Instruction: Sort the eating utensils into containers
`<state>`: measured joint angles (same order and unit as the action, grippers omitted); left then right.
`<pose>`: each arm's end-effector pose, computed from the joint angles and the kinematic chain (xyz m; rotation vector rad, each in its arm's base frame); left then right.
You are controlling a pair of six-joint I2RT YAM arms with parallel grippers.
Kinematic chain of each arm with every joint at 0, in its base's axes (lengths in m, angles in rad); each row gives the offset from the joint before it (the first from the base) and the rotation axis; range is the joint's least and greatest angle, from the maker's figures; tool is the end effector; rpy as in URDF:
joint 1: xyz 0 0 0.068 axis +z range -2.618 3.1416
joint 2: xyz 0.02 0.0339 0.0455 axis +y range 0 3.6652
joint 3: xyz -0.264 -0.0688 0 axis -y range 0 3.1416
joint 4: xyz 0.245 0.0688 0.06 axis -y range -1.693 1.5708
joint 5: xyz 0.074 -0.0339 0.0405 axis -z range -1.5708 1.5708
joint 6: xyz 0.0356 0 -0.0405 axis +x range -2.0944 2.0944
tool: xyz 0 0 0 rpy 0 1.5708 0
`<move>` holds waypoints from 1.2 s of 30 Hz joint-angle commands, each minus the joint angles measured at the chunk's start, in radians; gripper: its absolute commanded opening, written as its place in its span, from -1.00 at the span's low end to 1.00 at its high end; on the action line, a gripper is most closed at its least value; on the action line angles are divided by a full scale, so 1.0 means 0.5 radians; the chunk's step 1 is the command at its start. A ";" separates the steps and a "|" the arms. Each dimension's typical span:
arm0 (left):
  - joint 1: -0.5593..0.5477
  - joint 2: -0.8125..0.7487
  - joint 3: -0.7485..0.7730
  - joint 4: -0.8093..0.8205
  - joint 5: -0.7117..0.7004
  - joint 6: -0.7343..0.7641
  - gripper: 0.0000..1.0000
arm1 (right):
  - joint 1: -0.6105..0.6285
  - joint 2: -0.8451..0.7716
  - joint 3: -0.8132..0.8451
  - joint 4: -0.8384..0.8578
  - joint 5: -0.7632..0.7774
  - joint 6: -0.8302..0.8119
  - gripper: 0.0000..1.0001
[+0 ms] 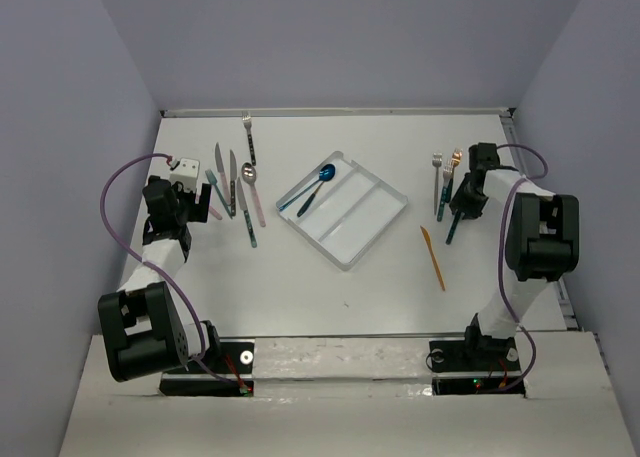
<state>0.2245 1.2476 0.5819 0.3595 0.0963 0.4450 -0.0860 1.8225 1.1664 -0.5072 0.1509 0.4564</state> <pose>0.2642 0.0568 0.2267 0.2744 1.8722 0.3691 0.3580 -0.0362 0.1670 0.7674 2.6019 -0.0983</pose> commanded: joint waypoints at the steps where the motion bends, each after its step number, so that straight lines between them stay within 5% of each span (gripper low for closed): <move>1: 0.002 -0.010 -0.023 0.091 -0.002 0.024 0.98 | 0.000 0.116 0.066 0.036 0.045 -0.042 -0.30; 7: 0.002 -0.022 -0.026 0.091 -0.021 0.027 0.98 | 0.000 -0.018 -0.025 0.094 0.268 0.007 -0.59; 11: 0.002 -0.022 -0.026 0.091 -0.021 0.030 0.98 | 0.000 -0.227 -0.075 0.146 0.339 0.014 -1.00; 19: 0.002 -0.010 -0.023 0.091 -0.006 0.018 0.98 | 0.064 -0.773 0.005 0.247 0.113 0.194 -1.00; 21: 0.002 0.005 -0.017 0.091 -0.002 0.012 0.98 | 0.184 -0.896 0.002 0.369 0.079 0.301 -1.00; 23: 0.002 0.027 -0.007 0.091 -0.002 0.009 0.98 | 0.578 -0.994 0.002 0.593 0.103 0.461 -1.00; 28: 0.002 0.014 -0.023 0.091 -0.015 0.009 0.98 | 1.063 -0.729 0.026 1.338 0.017 0.960 -1.00; 36: 0.002 -0.010 -0.053 0.100 -0.027 0.024 0.98 | 1.433 0.011 0.456 1.481 0.186 1.332 -1.00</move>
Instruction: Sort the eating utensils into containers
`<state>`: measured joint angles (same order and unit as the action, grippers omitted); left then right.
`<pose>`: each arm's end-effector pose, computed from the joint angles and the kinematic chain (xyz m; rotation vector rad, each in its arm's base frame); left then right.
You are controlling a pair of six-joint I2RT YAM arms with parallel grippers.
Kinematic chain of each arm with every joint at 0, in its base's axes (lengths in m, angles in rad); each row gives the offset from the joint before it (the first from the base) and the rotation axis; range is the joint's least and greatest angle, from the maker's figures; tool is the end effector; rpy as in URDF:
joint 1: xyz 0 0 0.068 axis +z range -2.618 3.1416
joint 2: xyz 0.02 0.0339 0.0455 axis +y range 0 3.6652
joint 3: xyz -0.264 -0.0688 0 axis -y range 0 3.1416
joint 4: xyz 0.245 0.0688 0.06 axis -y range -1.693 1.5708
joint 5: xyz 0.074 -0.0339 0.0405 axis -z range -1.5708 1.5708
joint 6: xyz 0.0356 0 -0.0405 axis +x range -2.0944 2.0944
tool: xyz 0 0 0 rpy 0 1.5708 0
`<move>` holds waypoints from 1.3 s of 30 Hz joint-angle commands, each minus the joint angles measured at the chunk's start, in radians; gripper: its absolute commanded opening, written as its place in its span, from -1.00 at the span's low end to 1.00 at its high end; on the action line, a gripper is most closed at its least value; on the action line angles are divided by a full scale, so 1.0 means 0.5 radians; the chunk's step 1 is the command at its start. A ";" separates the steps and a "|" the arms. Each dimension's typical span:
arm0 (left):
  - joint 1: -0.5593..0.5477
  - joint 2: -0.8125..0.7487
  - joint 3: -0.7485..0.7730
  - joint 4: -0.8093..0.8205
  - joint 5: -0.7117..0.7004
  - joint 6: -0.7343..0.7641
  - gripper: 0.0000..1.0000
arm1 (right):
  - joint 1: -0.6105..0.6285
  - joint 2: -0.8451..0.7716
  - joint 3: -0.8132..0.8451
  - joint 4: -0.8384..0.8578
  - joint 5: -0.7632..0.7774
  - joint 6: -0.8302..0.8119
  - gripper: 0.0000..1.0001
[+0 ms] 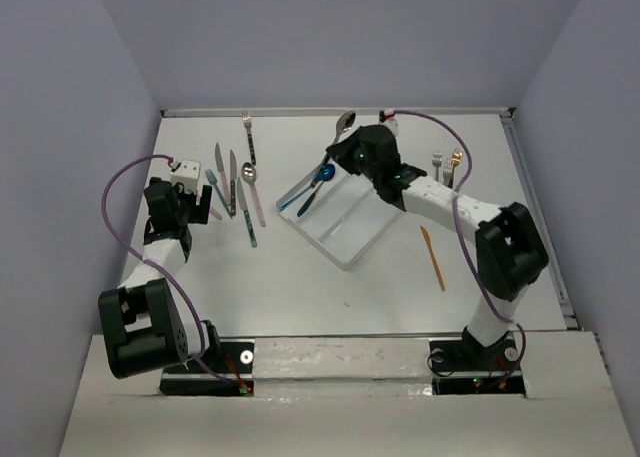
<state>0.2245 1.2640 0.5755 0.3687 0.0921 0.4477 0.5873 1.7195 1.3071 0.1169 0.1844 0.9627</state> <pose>0.2654 0.0572 0.2214 0.2752 1.8863 0.3709 0.3465 0.2228 0.2996 0.4966 1.8967 0.8849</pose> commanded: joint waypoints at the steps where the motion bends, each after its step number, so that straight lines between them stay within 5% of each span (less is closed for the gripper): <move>1: 0.002 -0.037 -0.040 0.085 -0.022 0.022 0.98 | 0.086 0.273 0.229 0.229 0.079 0.375 -1.00; 5: 0.002 -0.034 -0.037 0.085 -0.025 0.022 0.98 | 0.086 0.481 0.312 0.150 0.057 0.599 -1.00; 14: 0.002 -0.021 -0.037 0.088 -0.012 0.025 0.98 | 0.086 0.797 0.625 -0.095 0.125 0.563 -1.00; 27: 0.002 -0.012 -0.037 0.097 -0.019 0.037 0.98 | 0.086 0.779 0.616 -0.381 -0.043 0.817 -0.75; 30: 0.002 -0.018 -0.040 0.097 -0.025 0.037 0.98 | 0.086 0.776 0.598 -0.421 -0.087 0.827 -0.56; 34: 0.002 -0.025 -0.043 0.097 -0.025 0.040 0.98 | 0.086 0.731 0.552 -0.436 -0.019 0.833 -0.05; 39: -0.001 -0.022 -0.043 0.097 -0.028 0.040 0.98 | 0.086 0.663 0.644 -0.375 0.018 0.469 0.02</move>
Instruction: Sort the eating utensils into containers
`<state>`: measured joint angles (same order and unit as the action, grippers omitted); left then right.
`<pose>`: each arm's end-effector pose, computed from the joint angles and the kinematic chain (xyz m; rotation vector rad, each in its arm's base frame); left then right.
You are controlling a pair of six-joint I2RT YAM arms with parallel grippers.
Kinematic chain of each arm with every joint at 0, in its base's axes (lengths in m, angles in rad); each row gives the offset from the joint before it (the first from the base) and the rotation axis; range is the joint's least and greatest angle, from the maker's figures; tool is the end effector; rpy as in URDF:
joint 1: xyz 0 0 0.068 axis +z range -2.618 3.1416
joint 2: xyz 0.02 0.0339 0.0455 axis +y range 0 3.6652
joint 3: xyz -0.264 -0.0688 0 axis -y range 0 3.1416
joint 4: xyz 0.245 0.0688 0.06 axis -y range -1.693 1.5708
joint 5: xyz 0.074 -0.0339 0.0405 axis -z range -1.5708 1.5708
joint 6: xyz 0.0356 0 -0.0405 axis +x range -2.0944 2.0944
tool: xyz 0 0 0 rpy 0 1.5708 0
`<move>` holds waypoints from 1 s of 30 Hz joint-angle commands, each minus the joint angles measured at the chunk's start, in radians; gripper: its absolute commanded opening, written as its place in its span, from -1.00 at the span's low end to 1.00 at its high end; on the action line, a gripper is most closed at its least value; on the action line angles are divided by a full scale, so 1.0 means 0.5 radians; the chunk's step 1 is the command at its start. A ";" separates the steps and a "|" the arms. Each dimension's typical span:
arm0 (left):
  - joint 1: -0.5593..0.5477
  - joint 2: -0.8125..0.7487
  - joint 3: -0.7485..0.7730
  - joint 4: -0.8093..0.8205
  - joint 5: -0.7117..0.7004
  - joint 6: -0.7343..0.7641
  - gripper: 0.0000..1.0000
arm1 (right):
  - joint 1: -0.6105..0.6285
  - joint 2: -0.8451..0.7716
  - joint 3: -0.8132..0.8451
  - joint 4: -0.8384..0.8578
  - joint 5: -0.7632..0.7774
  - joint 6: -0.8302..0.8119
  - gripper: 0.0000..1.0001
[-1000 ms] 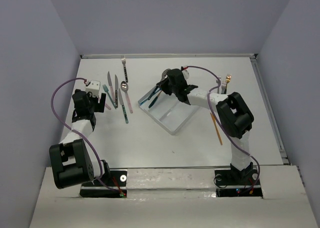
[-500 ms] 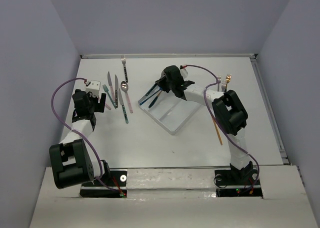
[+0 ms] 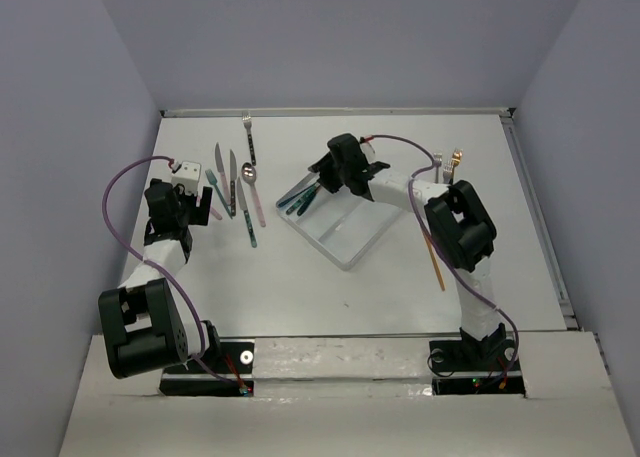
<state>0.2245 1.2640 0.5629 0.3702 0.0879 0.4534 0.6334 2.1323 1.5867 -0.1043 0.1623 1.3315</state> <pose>0.2636 0.0570 0.2174 0.2787 1.8977 0.3755 0.3968 0.2842 0.1951 0.8977 2.1878 0.8683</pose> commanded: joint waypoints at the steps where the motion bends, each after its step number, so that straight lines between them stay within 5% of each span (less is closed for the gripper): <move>1: 0.002 -0.022 -0.021 0.094 -0.019 0.032 0.98 | -0.006 -0.184 0.106 0.086 0.053 -0.519 0.02; 7: -0.001 -0.025 -0.024 0.094 -0.013 0.032 0.98 | -0.049 -0.598 0.067 0.163 -0.287 -1.622 0.02; 8: 0.002 -0.025 -0.021 0.094 -0.007 0.029 0.98 | -0.125 -0.735 0.018 -0.126 -0.306 -1.723 0.07; 13: 0.002 -0.028 -0.027 0.097 -0.007 0.032 0.98 | -0.505 -0.969 -0.117 -0.861 -0.368 -1.785 0.07; 17: 0.002 -0.025 -0.027 0.106 0.002 0.035 0.98 | -0.635 -1.150 -0.457 -1.538 0.265 -1.927 0.08; 20: 0.002 0.000 -0.015 0.106 0.011 0.029 0.98 | -0.635 -1.144 -0.559 -1.849 0.311 -1.918 0.11; 30: 0.002 -0.043 -0.034 0.103 0.017 0.029 0.98 | -0.653 -1.007 -0.888 -1.862 -0.018 -1.945 0.15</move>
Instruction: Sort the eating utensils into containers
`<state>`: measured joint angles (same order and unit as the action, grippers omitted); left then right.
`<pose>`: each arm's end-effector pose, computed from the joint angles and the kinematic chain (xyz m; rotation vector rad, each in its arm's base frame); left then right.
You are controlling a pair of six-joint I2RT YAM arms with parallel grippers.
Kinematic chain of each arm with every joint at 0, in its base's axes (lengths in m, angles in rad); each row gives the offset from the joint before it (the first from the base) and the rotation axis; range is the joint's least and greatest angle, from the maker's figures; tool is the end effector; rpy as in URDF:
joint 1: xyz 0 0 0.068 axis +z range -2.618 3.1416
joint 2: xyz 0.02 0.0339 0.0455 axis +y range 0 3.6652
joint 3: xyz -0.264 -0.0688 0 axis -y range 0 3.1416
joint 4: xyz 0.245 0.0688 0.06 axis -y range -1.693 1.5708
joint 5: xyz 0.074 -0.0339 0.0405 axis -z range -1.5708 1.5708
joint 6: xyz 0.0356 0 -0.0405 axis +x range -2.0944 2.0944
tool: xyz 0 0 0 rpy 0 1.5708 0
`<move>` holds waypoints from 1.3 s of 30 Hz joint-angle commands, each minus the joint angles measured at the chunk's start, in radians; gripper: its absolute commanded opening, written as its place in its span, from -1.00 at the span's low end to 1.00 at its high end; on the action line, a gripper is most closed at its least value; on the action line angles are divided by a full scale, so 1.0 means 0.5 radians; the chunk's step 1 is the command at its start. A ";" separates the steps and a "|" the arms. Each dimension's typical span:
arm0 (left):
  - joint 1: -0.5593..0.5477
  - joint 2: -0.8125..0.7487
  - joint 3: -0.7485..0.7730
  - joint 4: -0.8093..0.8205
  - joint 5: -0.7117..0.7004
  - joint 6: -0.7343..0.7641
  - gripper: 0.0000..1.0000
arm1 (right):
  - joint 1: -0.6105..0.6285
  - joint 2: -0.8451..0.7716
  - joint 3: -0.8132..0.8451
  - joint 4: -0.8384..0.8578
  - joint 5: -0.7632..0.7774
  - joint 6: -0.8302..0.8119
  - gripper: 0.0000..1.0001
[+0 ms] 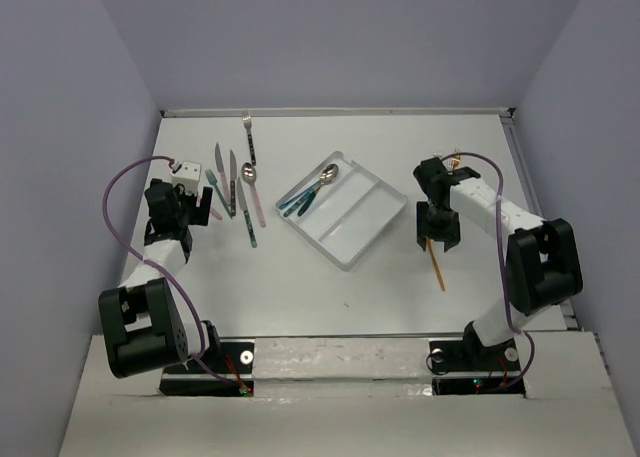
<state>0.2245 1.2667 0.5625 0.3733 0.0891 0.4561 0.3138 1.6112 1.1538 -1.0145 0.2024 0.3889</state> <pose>0.2640 0.0570 0.2169 0.2821 1.8973 0.3762 0.2759 0.0820 0.2146 0.1264 2.9678 -0.2326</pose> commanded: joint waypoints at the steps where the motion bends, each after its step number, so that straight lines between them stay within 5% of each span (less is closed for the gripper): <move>1: 0.002 -0.051 -0.030 0.097 0.018 0.024 0.98 | -0.014 0.078 -0.019 -0.030 -0.086 -0.060 0.15; 10: 0.002 -0.054 -0.030 0.097 0.009 0.030 0.98 | -0.124 0.419 -0.151 0.332 -0.135 -0.094 -0.05; 16: -0.001 -0.054 -0.030 0.097 -0.003 0.033 0.98 | -0.124 0.432 -0.138 0.378 -0.144 -0.078 -0.87; 18: 0.002 -0.058 -0.033 0.097 -0.006 0.033 0.98 | -0.124 0.401 -0.142 0.385 -0.123 -0.081 -1.00; 25: 0.002 -0.061 -0.033 0.097 -0.009 0.033 0.98 | -0.124 0.272 -0.175 0.379 -0.147 -0.081 -1.00; 31: 0.002 -0.061 -0.027 0.097 -0.009 0.033 0.98 | -0.124 -0.236 -0.062 0.464 -0.156 0.075 -1.00; 39: 0.002 -0.064 0.007 0.067 -0.019 0.036 0.98 | 0.090 -0.750 -0.166 1.600 -0.258 0.761 -1.00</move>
<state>0.2245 1.2663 0.5499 0.3771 0.0879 0.4629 0.2714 1.2823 1.0931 -0.6334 0.0952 0.5362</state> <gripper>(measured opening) 0.989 0.038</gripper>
